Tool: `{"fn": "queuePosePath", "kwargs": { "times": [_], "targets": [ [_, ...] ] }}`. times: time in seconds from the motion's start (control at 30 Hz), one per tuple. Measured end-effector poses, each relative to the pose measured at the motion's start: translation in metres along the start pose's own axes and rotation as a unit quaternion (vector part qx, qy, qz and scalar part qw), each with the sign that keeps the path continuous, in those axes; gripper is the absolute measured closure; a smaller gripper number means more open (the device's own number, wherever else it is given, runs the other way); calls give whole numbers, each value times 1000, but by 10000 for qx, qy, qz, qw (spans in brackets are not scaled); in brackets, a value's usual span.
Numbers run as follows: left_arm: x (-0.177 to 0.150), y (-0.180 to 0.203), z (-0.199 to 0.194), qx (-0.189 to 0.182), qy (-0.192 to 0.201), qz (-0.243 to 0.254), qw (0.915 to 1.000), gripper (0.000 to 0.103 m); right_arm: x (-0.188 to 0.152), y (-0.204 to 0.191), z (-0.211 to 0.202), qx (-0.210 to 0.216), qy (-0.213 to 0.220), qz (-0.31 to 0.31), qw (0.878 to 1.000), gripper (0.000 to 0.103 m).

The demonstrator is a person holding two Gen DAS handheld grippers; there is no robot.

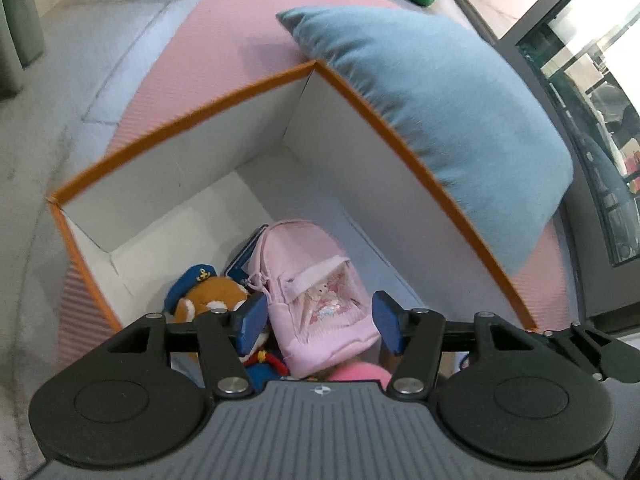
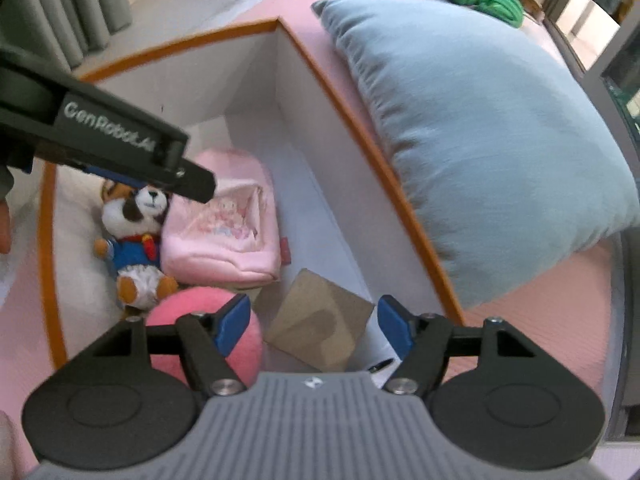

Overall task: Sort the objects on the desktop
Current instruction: 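Release the backpack and brown box into the shoebox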

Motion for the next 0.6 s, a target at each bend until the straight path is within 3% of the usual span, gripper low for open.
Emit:
{"fn": "queuePosePath", "kwargs": {
  "times": [0.23, 0.6],
  "targets": [
    [6, 6, -68, -35, 197, 127, 9997, 35, -12, 17, -73, 58, 222, 334, 9992, 30],
    [-21, 34, -196, 47, 405, 604, 9973, 34, -43, 44, -210, -187, 471, 394, 9979, 30]
  ]
}}
Point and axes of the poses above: each gripper's, at about its wrist camera, not at the fingertips, and z roughly the way its jaws point, y to its right, x to its top, the point moved 6 cm from there along z, roughly the way its jaws point, and after that the axes turned 4 degrees about z, right-handed, at the moved point
